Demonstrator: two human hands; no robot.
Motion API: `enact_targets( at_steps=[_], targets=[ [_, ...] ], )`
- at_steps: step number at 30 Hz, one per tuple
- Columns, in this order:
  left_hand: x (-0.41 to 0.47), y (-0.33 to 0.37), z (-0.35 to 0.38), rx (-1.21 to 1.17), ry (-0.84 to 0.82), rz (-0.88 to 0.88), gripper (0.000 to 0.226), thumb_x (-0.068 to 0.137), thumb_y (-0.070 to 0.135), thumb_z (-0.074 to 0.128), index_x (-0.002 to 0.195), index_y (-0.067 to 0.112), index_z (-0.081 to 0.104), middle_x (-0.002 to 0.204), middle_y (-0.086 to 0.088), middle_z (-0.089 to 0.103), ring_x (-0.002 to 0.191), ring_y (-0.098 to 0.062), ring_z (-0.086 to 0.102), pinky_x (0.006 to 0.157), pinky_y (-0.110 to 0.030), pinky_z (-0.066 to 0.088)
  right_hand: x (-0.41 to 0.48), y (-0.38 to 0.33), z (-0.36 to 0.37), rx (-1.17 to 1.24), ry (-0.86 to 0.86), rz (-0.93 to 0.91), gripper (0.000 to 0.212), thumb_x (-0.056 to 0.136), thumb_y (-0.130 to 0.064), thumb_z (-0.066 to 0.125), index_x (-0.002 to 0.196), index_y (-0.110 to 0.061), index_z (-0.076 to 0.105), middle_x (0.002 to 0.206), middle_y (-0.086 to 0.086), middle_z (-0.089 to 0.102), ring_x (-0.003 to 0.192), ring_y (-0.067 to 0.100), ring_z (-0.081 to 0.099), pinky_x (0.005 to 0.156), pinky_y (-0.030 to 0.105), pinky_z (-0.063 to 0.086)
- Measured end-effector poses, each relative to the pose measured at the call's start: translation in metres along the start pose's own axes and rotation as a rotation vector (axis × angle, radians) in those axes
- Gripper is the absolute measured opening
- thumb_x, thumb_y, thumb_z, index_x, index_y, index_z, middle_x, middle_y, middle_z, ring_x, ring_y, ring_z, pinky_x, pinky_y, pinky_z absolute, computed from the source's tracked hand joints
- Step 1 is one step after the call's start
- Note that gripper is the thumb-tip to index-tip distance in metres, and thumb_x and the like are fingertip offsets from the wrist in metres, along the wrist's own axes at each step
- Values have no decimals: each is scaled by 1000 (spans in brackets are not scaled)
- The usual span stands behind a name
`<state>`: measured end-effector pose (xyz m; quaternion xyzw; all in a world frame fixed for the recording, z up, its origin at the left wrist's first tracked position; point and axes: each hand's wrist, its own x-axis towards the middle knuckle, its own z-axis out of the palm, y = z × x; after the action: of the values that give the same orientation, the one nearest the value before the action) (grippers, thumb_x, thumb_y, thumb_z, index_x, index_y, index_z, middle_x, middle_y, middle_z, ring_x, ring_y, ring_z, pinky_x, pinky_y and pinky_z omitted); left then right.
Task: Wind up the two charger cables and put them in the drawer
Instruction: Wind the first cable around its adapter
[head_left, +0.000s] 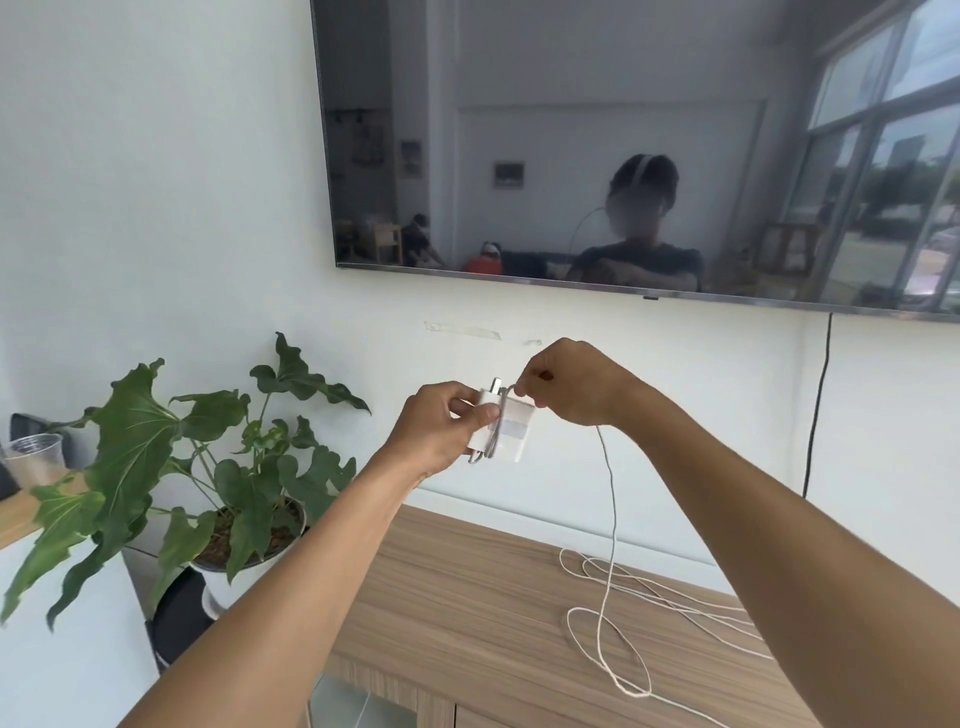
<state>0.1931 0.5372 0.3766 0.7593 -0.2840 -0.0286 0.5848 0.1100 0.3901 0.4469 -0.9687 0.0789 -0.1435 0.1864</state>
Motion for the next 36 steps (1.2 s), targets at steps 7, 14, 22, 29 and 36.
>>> enact_targets(
  at_steps=[7,14,22,29,36],
  targets=[
    [14,16,7,-308,105,-137,21,85,20,71,95,2,66,98,-23,69,78,-35,70,68,-44,61,-14,-6,28,-106,345,-171,26,94,-22,43,79,-12,62,74,9,62,67,34,54,60,37,46],
    [19,38,-1,-511,69,-184,27,89,19,67,99,-6,66,87,-19,71,68,-32,71,61,-35,62,-31,12,57,243,545,-306,17,96,-17,50,91,-16,67,63,1,57,55,21,47,55,35,45],
    [15,46,-1,-581,28,-145,24,90,19,65,95,-4,67,86,-16,70,64,-28,70,59,-33,61,-39,15,75,691,457,-100,19,95,-27,57,80,-14,60,62,-8,59,48,9,46,50,22,41],
    [6,44,-10,-580,-147,-109,29,89,24,62,99,-3,67,95,-17,68,76,-30,68,63,-35,61,-32,29,78,771,316,-86,18,95,-20,58,79,-18,66,62,-3,54,50,13,44,52,20,40],
    [-1,45,-26,-330,-374,12,45,76,29,67,108,-3,66,97,-16,68,85,-26,65,67,-35,61,-23,42,52,788,14,-12,32,96,-4,52,65,-8,61,52,-5,52,43,9,36,46,22,29]
  ],
)
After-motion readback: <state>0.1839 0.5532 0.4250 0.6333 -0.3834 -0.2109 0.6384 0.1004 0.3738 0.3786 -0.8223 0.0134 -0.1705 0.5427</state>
